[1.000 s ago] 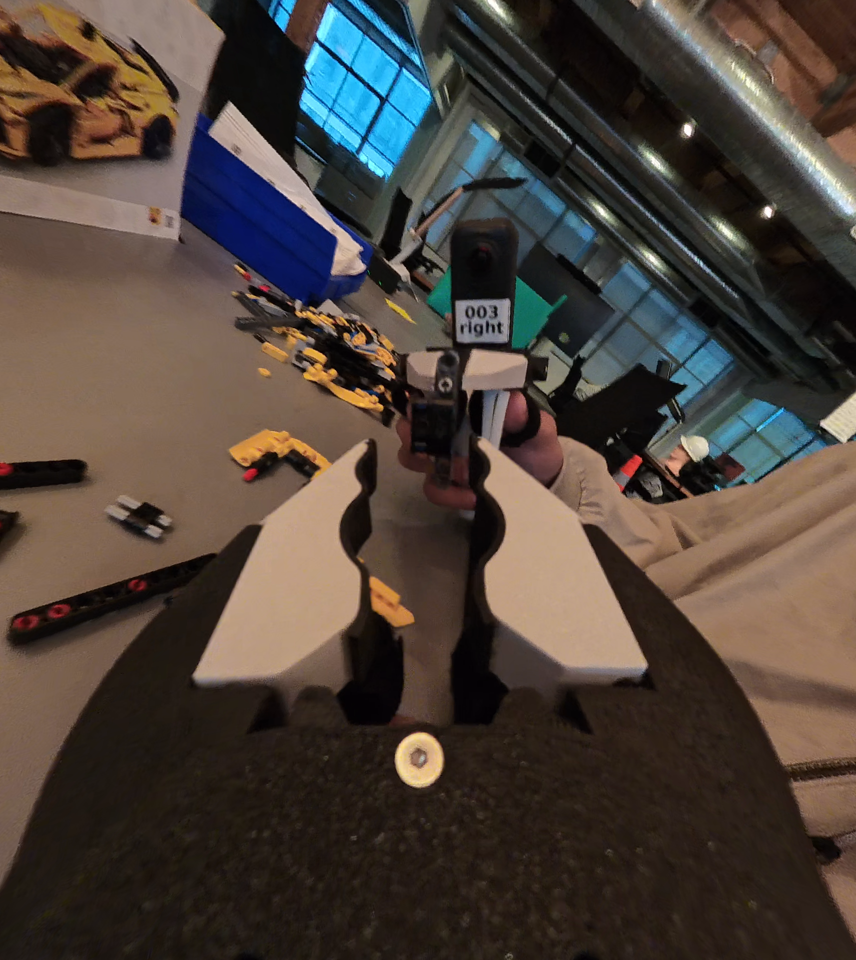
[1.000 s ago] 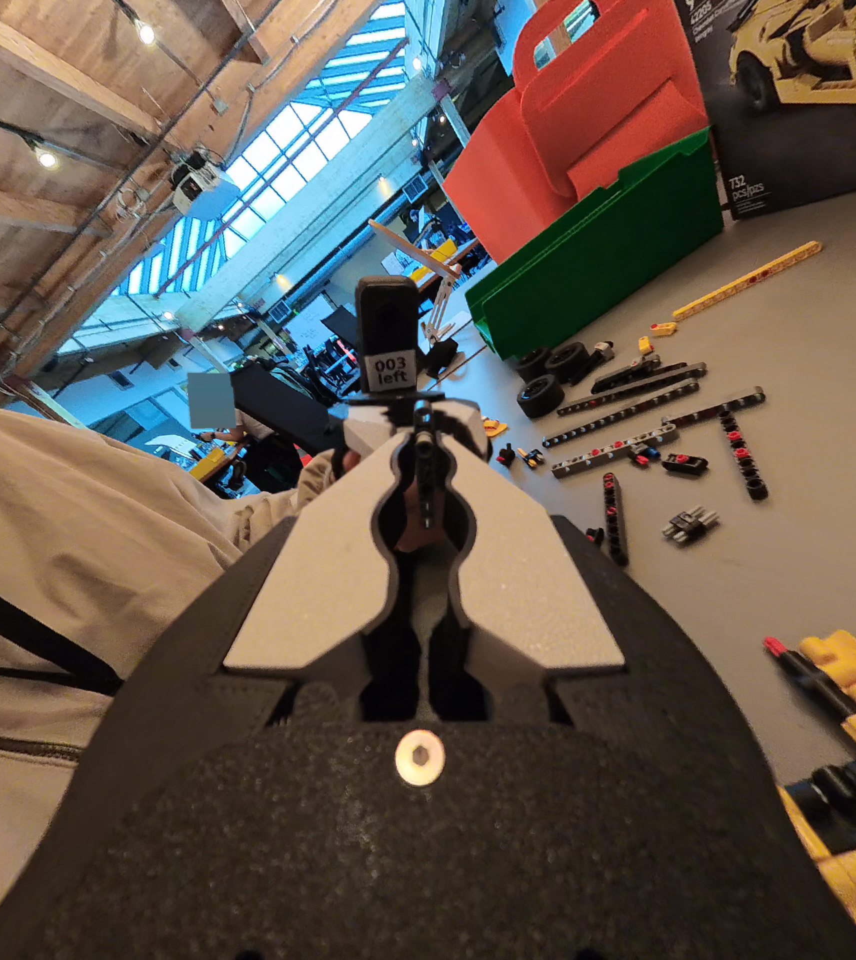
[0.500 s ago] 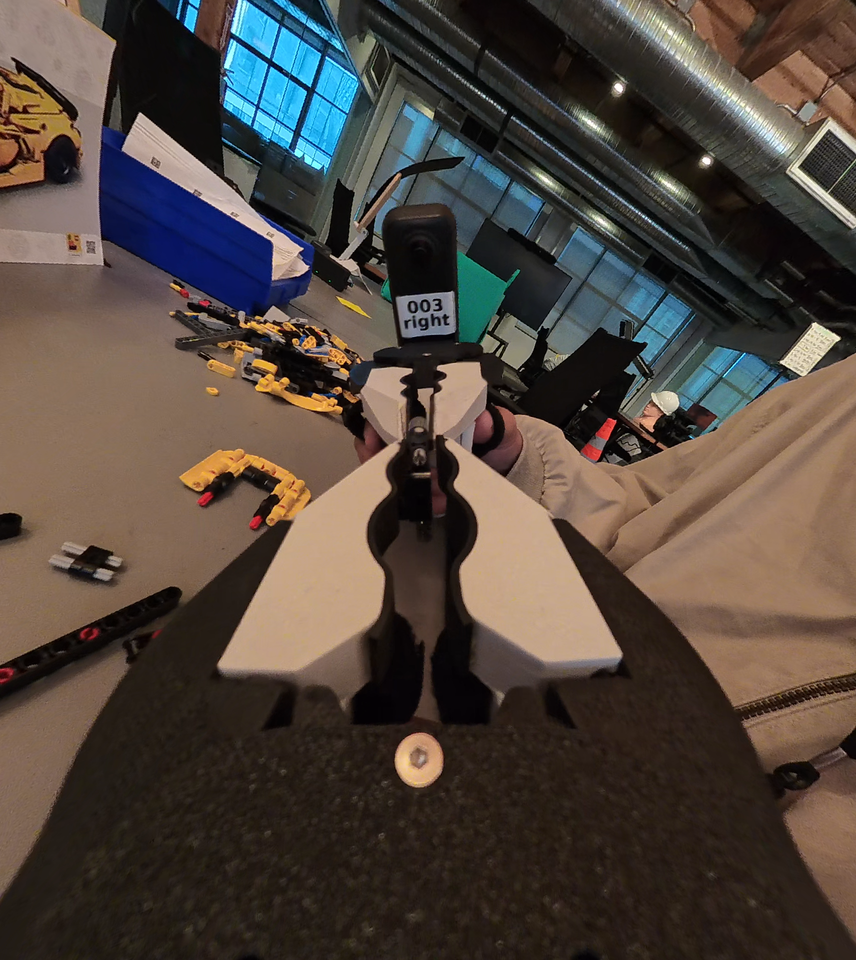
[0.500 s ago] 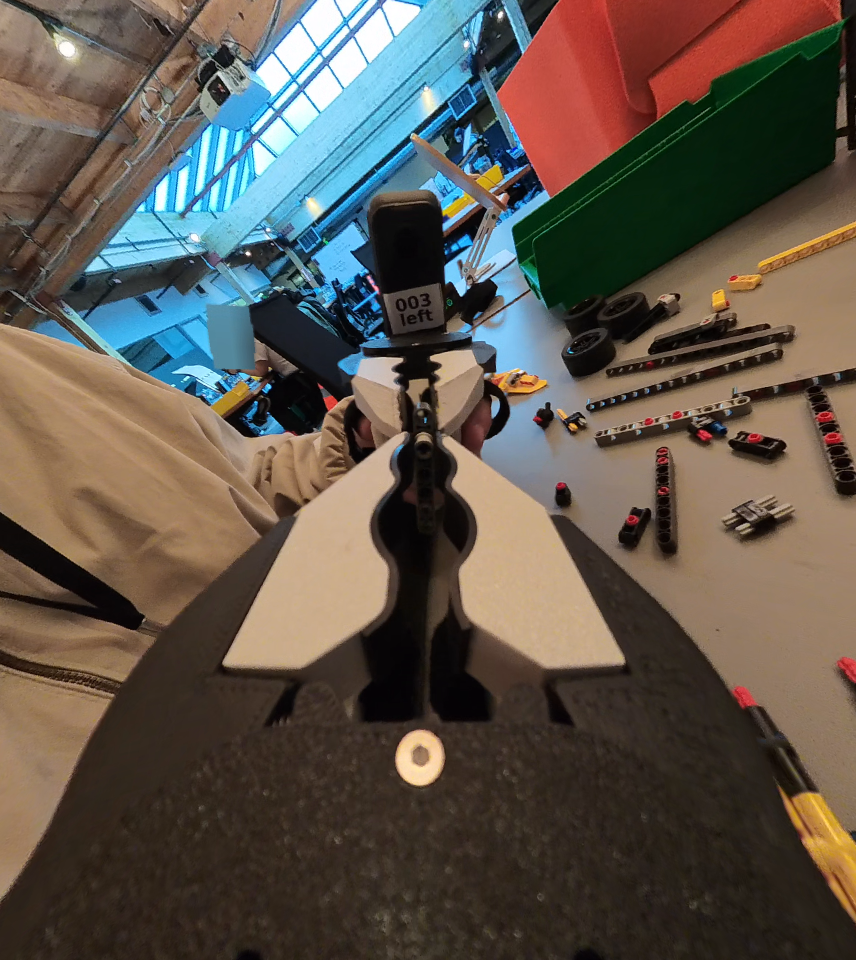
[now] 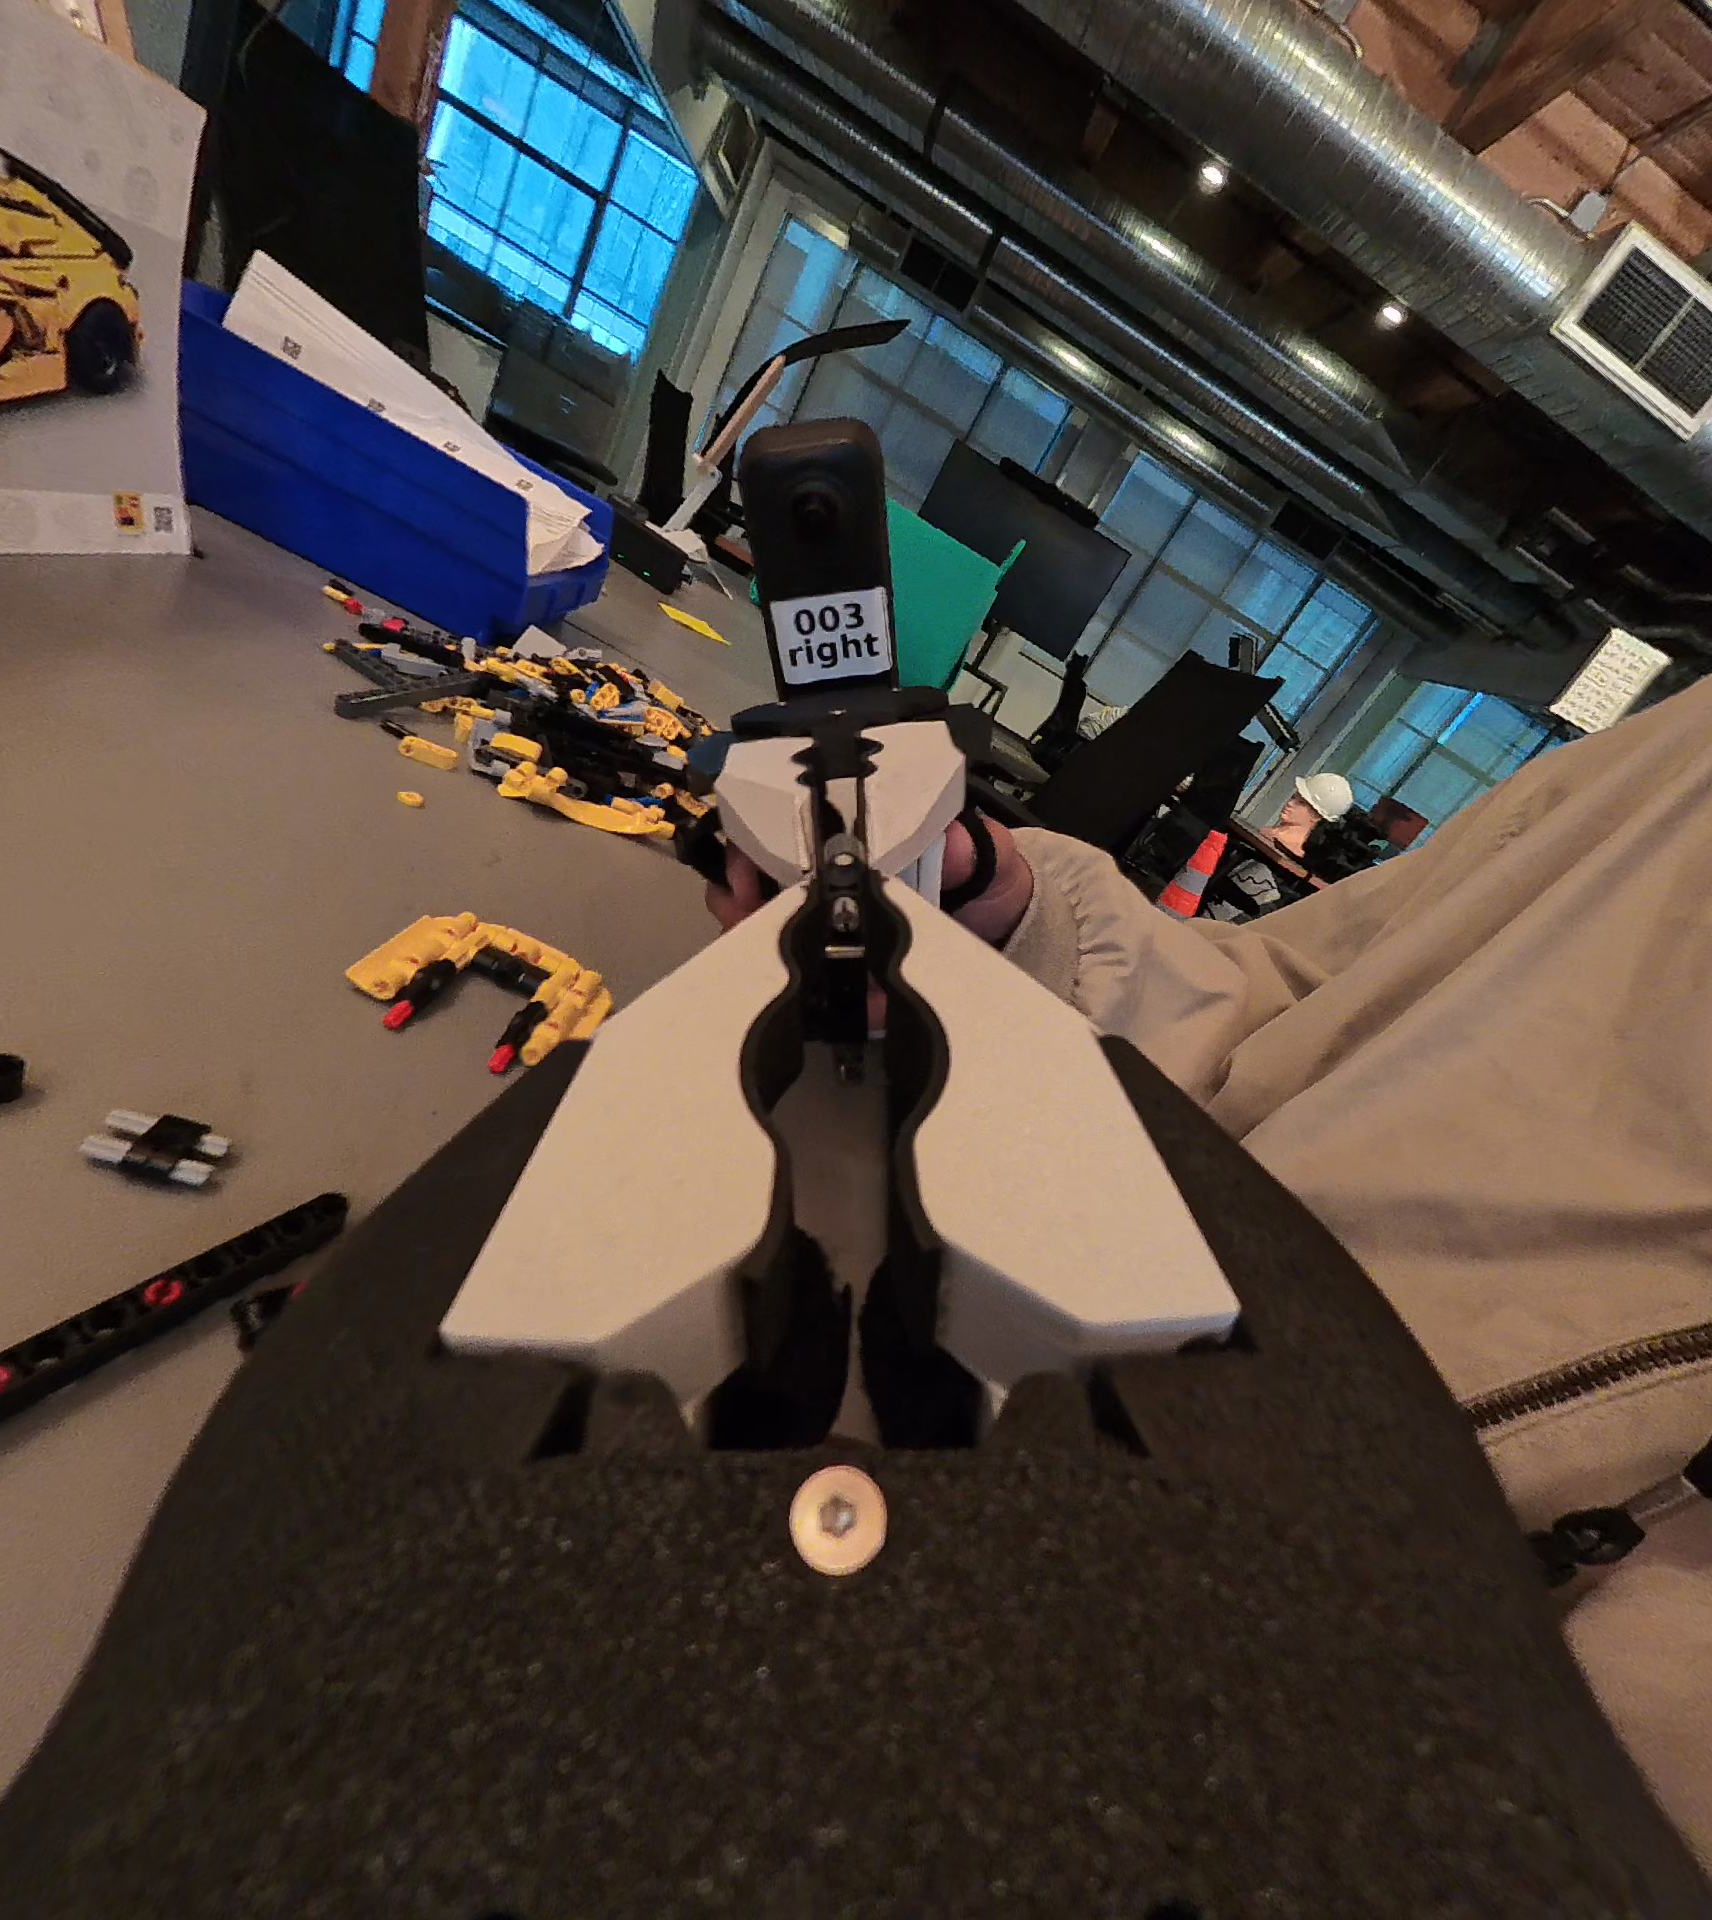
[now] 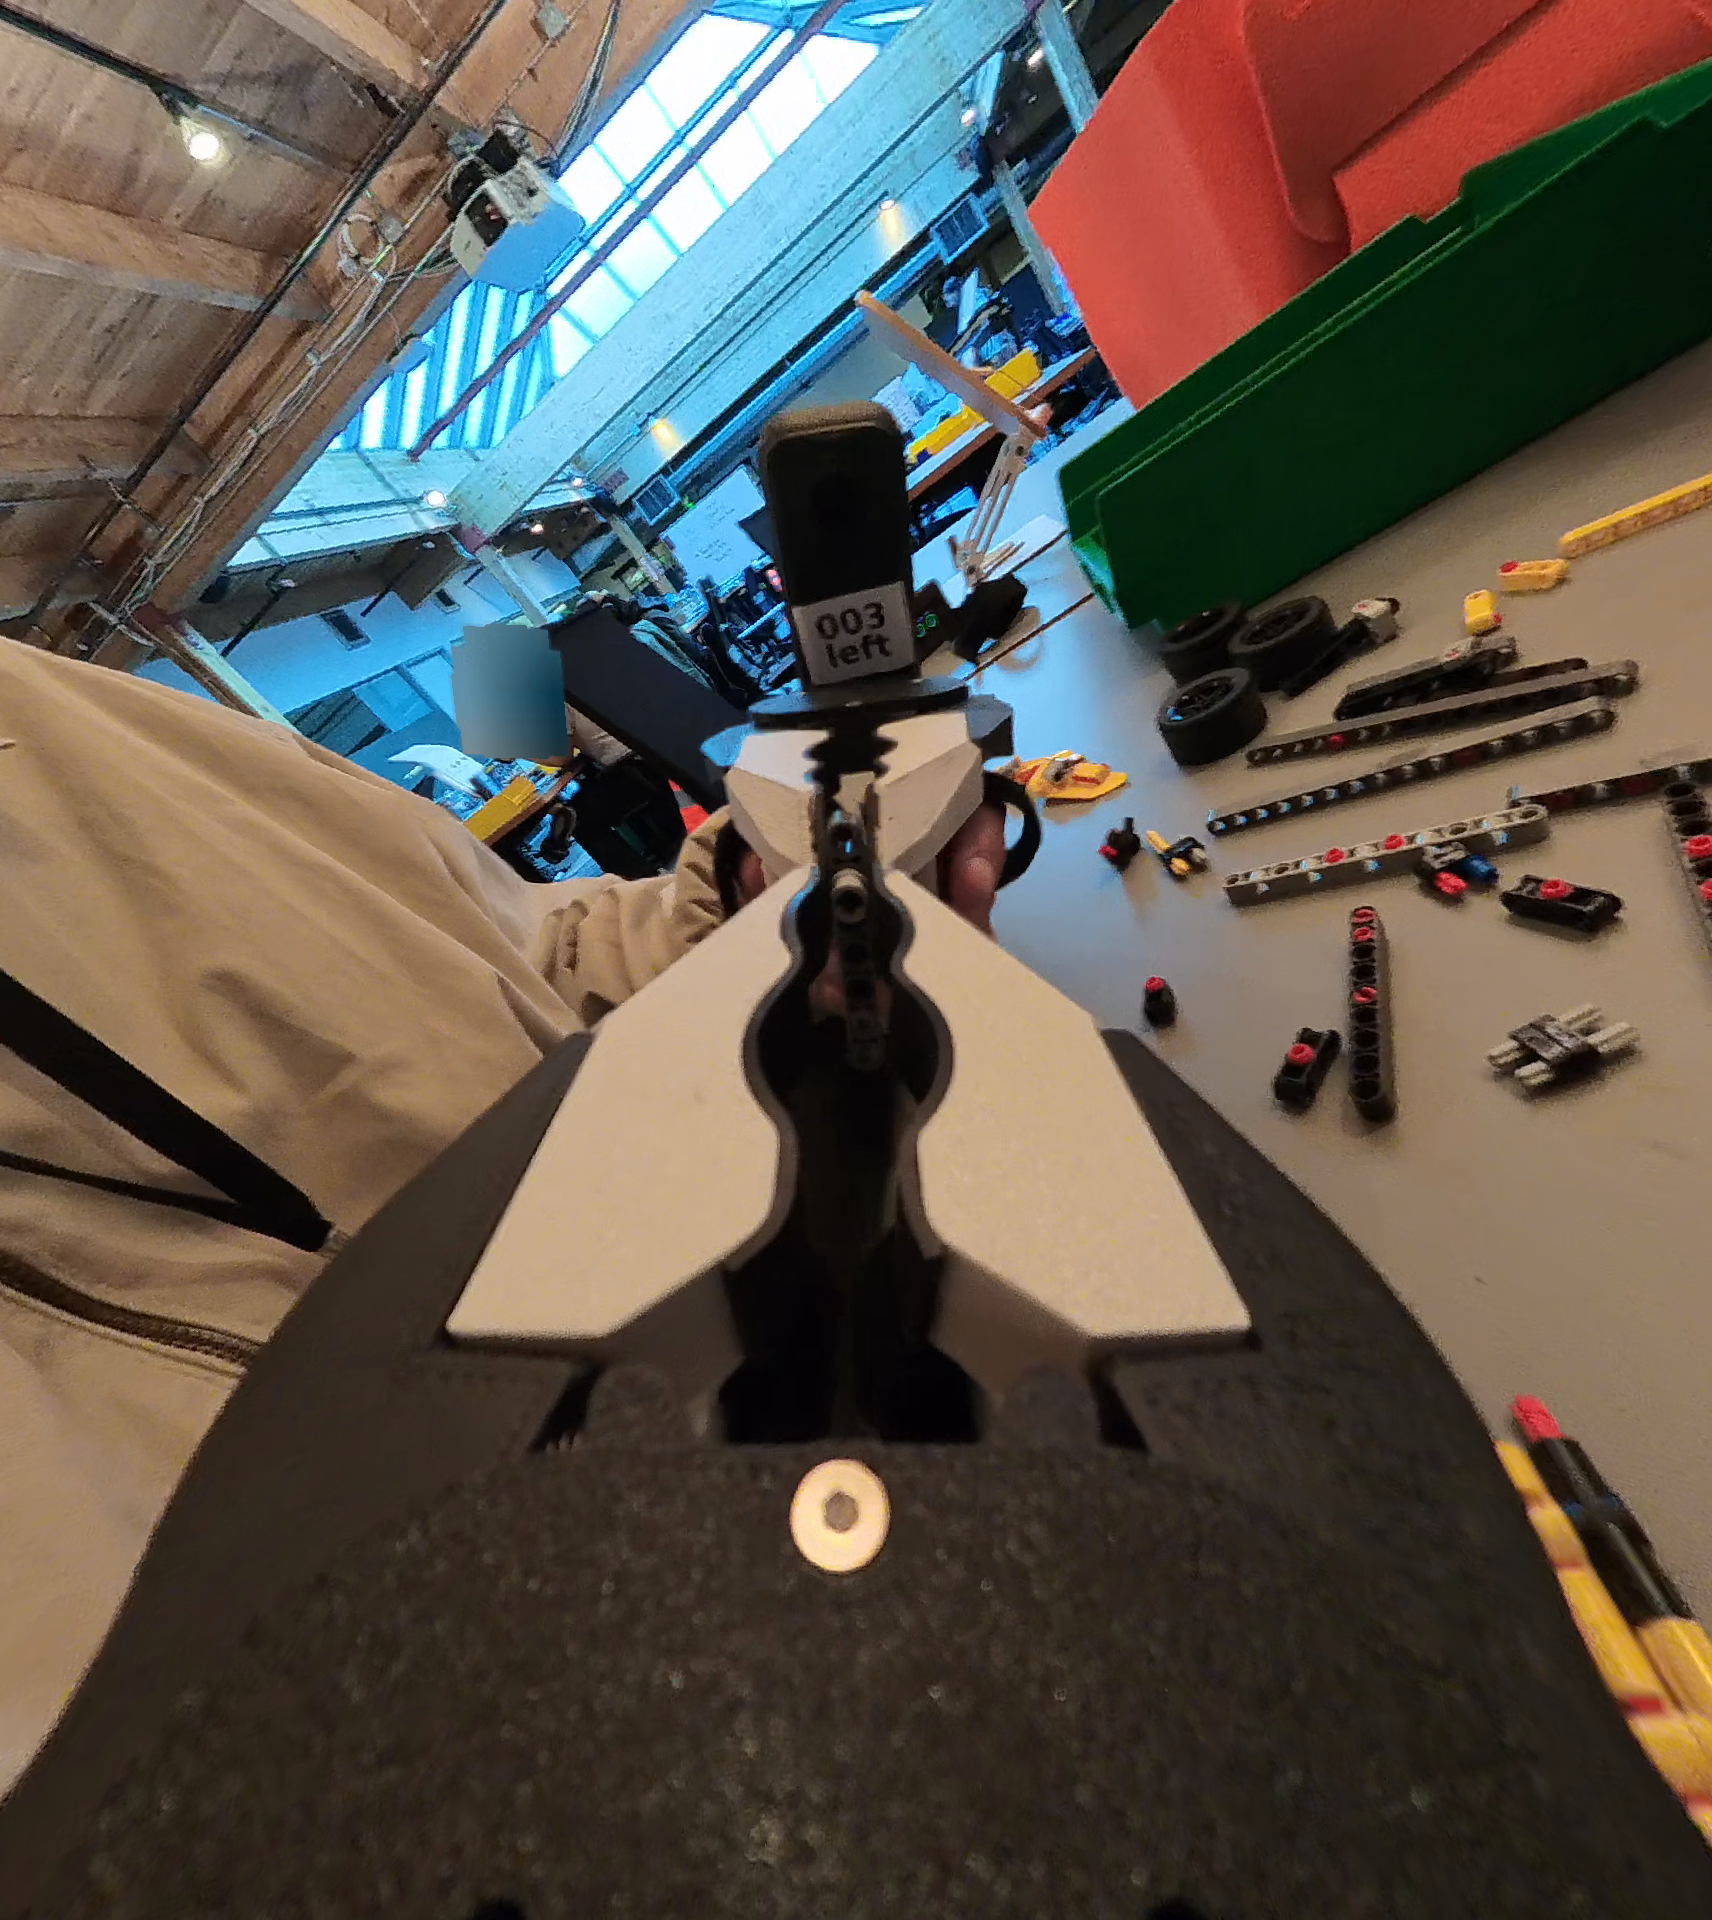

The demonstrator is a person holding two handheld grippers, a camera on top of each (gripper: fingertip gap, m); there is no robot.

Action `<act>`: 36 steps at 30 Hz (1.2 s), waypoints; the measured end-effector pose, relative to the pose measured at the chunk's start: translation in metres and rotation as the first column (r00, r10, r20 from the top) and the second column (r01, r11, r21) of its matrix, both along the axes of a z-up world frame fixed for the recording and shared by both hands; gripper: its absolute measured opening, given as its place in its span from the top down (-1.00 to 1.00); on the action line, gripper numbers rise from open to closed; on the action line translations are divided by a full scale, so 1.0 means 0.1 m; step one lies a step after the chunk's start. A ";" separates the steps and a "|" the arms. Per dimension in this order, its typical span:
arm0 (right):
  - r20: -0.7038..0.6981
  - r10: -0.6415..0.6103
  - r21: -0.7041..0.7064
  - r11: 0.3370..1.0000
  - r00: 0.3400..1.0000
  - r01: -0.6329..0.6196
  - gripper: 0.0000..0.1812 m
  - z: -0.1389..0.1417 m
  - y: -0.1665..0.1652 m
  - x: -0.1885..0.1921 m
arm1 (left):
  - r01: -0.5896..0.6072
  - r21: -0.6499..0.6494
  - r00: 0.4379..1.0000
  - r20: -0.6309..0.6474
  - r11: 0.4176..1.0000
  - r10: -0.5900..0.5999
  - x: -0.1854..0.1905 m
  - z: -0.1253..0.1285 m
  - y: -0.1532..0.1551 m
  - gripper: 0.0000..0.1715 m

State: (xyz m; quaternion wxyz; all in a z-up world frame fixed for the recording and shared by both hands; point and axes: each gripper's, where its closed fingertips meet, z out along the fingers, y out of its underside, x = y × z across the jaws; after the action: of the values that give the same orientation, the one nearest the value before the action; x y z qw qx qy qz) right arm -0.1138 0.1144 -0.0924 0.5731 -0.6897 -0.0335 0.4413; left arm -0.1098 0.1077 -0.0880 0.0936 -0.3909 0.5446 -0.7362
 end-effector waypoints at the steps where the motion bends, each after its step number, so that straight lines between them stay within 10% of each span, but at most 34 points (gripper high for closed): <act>1: -0.021 0.004 0.005 1.000 1.000 -0.003 0.94 0.02 -0.01 -0.01 | 0.002 0.002 1.000 0.010 1.000 -0.002 -0.01 0.01 -0.01 0.92; 8: 0.093 0.060 -0.060 0.997 0.994 -0.055 0.93 -0.04 -0.11 0.06 | -0.012 0.081 1.000 0.013 0.997 0.011 -0.01 -0.01 -0.02 0.92; 11: -0.042 -0.264 -0.018 0.964 0.964 0.264 0.94 0.18 -0.51 1.21 | -0.164 -0.205 0.984 0.032 0.965 0.174 -0.04 0.19 0.65 0.93; 16: 0.618 -0.574 -0.192 0.552 0.537 0.812 0.93 -0.44 -1.57 2.79 | -0.087 -0.116 0.996 -0.028 0.990 0.084 0.11 0.07 0.25 0.92; 23: 0.783 -0.502 -0.137 0.435 0.366 0.890 0.73 -0.61 -1.75 3.00 | -0.091 -0.181 0.991 -0.109 0.979 0.072 0.19 0.01 0.25 0.92; 25: 0.718 -0.554 -0.070 0.545 0.422 0.835 0.67 -0.41 -1.37 2.69 | -0.113 -0.245 0.988 -0.129 0.963 0.083 0.20 0.01 0.35 0.92; 30: 0.181 -0.182 -0.043 0.980 0.967 0.192 0.61 -0.01 -0.26 0.68 | -0.066 -0.286 0.996 -0.079 0.956 0.045 0.12 0.11 0.33 0.92; 36: 0.001 0.063 -0.035 0.997 0.998 -0.063 0.82 -0.05 0.01 -0.09 | -0.007 -0.153 0.999 -0.040 0.988 0.001 0.04 0.08 0.10 0.92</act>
State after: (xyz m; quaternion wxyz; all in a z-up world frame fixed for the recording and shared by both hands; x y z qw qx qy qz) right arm -0.1232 0.1155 -0.0977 0.5467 -0.6986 -0.0482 0.4591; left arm -0.1054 0.1175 -0.0799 0.0538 -0.4126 0.4875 -0.7676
